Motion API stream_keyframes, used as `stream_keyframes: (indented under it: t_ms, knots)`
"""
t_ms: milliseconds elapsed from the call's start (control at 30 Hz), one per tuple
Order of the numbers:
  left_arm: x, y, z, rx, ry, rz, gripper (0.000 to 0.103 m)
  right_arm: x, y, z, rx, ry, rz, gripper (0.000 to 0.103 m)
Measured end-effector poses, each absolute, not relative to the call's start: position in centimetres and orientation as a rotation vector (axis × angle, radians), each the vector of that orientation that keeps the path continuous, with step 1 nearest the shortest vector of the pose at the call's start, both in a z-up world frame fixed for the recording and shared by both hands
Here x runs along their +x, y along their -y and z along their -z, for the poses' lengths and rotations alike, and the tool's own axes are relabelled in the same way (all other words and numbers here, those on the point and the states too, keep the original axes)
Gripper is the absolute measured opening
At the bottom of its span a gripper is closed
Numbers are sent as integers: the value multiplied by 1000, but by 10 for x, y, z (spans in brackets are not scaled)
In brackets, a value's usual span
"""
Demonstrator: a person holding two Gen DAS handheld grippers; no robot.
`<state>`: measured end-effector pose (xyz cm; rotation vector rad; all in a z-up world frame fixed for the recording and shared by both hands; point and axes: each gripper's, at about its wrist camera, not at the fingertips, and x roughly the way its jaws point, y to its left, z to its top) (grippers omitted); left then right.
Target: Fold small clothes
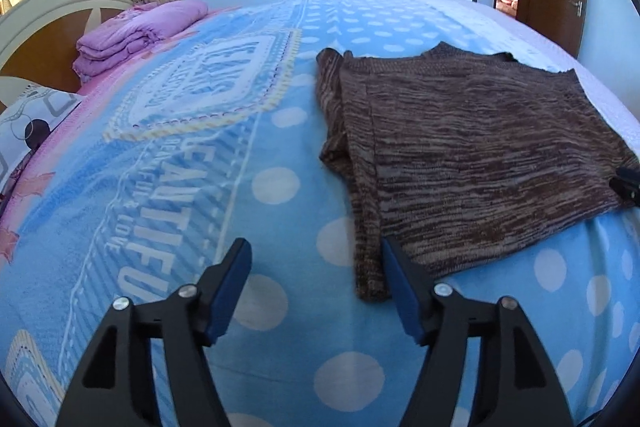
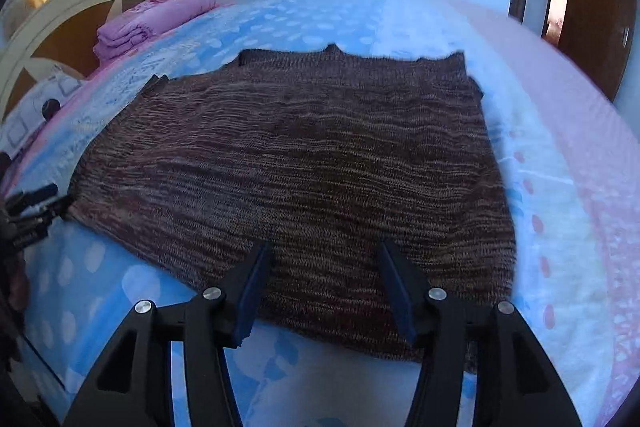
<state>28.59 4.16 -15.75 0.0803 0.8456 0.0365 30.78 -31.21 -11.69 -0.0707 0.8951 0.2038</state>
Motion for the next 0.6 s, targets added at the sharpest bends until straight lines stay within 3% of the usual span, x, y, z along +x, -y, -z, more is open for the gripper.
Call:
stream_keyframes:
  t_ms: [100, 267, 433, 600]
  knots:
    - [289, -48, 160, 33, -857, -54, 84, 308, 301, 105, -68, -907, -212, 56]
    - [286, -49, 161, 23, -853, -62, 89, 331, 247, 78, -111, -822, -292, 56]
    - [282, -54, 161, -7, -849, -51, 94, 355, 215, 116, -170, -923, -293, 57]
    - [278, -56, 162, -12, -844, -44, 98, 329, 223, 120, -176, -899, -281, 57]
